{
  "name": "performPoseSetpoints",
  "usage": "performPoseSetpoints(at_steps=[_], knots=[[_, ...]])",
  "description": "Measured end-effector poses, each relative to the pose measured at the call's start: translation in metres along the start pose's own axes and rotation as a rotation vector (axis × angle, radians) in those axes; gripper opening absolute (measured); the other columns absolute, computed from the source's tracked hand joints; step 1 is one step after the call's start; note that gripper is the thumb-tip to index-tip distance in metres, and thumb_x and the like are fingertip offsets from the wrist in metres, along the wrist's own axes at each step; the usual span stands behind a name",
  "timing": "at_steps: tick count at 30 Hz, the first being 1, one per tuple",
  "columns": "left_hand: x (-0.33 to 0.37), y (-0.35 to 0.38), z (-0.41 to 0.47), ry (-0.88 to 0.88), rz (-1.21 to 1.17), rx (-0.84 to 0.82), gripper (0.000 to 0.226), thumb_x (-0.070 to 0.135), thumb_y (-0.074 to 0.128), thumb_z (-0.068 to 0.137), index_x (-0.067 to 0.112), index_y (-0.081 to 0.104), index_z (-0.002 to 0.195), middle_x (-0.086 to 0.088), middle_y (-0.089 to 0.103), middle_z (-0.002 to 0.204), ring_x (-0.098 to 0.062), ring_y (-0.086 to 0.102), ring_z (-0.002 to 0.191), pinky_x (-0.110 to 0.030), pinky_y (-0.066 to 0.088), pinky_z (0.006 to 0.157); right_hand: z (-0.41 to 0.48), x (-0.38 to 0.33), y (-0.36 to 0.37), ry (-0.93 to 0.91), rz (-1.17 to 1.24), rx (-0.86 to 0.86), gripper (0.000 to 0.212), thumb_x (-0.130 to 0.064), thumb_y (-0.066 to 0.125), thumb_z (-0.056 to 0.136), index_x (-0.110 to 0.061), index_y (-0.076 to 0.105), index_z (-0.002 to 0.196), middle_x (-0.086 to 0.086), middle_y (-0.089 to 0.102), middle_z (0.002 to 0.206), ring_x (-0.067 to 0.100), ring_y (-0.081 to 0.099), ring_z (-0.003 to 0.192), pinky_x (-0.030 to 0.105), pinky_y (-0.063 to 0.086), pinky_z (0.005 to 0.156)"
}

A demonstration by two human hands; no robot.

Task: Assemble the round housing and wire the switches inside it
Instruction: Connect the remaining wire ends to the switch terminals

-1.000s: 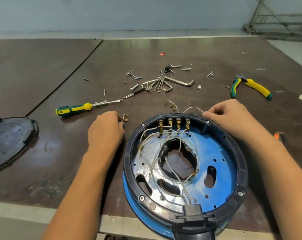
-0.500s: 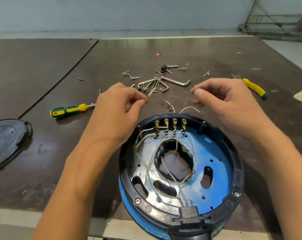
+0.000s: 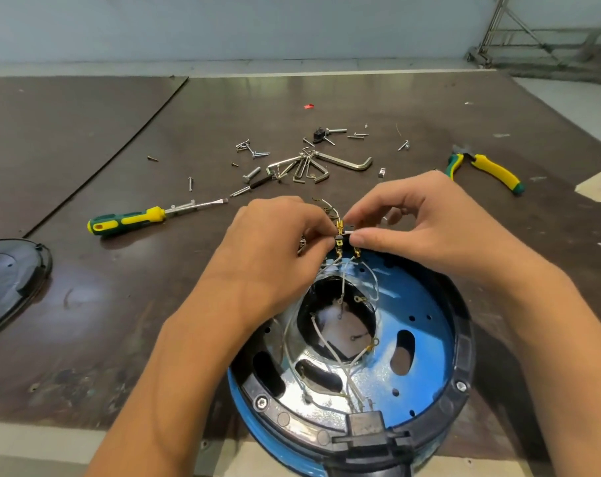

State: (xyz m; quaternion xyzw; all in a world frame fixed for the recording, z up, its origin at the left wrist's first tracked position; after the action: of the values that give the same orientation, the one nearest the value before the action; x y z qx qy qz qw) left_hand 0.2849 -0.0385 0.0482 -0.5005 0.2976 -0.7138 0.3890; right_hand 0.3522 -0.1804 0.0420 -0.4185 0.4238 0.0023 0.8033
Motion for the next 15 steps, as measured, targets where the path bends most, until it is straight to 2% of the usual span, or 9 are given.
performPoseSetpoints(at_steps=[4,8,10,15], knots=[[-0.001,0.007,0.001,-0.003,0.035,-0.035,0.011,0.032,0.068,0.088,0.033,0.076,0.094,0.013,0.058,0.081,-0.014,0.057,0.081,-0.04,0.05,0.08,0.0,0.004,0.003,0.011,-0.128,-0.027,0.015,-0.024,0.082,0.08,-0.024,0.079,0.095,-0.01,0.072,0.09,0.006,0.065,0.089,0.031,0.051,0.08],[-0.007,0.015,0.001,-0.023,0.088,-0.06,0.008,0.037,0.068,0.087,0.034,0.075,0.091,0.008,0.054,0.118,-0.01,0.046,0.116,-0.033,0.041,0.097,-0.001,0.005,0.008,-0.002,-0.218,-0.053,0.005,-0.03,0.081,0.08,-0.032,0.08,0.084,-0.011,0.065,0.104,0.009,0.057,0.103,0.036,0.046,0.091],[-0.009,0.019,0.001,-0.035,0.099,-0.102,0.007,0.038,0.069,0.087,0.034,0.075,0.089,0.007,0.048,0.132,-0.01,0.041,0.127,-0.034,0.04,0.101,-0.001,0.008,0.011,0.027,-0.25,-0.077,0.003,-0.034,0.08,0.079,-0.035,0.08,0.082,-0.012,0.062,0.112,0.009,0.053,0.11,0.037,0.045,0.094],[-0.011,0.027,0.001,-0.062,0.128,-0.157,0.01,0.041,0.069,0.086,0.033,0.074,0.087,0.008,0.048,0.133,-0.01,0.044,0.126,-0.043,0.046,0.099,0.001,0.015,0.021,0.077,-0.253,-0.133,0.003,-0.035,0.079,0.079,-0.036,0.08,0.081,-0.012,0.058,0.117,0.007,0.052,0.111,0.035,0.048,0.093]])
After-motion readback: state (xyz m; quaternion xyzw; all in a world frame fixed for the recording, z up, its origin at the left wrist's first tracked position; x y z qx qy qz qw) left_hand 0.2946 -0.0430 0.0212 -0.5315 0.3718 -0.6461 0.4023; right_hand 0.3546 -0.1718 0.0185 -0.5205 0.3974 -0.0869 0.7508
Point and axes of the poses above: each hand's wrist, its own z-axis towards the middle knuckle, its own y-axis out of the palm, x = y × z, the point moved 7 cm from there along z, towards the middle knuckle
